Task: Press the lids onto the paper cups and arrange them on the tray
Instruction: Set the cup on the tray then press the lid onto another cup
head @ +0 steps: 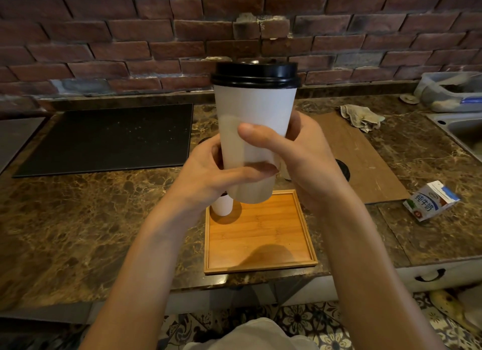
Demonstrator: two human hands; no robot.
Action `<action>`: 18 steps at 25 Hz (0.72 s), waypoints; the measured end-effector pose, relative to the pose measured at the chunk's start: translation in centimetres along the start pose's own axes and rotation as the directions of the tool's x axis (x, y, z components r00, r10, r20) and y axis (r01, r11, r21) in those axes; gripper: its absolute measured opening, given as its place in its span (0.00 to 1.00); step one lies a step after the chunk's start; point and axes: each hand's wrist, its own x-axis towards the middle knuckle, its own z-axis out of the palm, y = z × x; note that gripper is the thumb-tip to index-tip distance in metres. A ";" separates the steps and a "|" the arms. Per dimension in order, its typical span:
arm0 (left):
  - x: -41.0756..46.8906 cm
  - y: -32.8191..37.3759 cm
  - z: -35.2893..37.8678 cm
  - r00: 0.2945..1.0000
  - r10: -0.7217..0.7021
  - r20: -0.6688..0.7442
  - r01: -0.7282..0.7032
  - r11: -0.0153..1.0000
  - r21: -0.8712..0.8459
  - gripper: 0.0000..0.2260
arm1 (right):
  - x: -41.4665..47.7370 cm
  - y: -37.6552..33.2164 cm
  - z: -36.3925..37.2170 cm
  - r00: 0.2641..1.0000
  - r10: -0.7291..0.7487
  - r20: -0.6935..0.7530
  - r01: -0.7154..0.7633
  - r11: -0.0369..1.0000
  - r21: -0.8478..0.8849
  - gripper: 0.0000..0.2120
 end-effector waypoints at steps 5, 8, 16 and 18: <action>-0.1 -0.1 -0.4 0.998 -0.023 0.062 0.027 0.998 -0.051 0.22 | 0.3 0.5 -0.5 0.994 0.042 0.098 -0.050 0.996 0.077 0.30; 0.0 -0.3 -0.4 0.998 -0.031 0.053 0.033 0.999 -0.043 0.22 | 0.3 0.5 -0.7 0.992 0.054 0.114 -0.058 0.998 0.034 0.25; 0.2 -0.2 -0.1 1.000 -0.001 -0.030 0.002 0.999 0.042 0.22 | 0.2 -0.8 -0.2 0.998 -0.010 0.059 0.021 0.983 -0.184 0.27; 0.3 -0.2 0.0 0.997 0.010 -0.073 -0.004 0.997 0.076 0.22 | 0.2 -0.9 0.0 0.999 -0.018 0.027 0.023 0.976 -0.217 0.27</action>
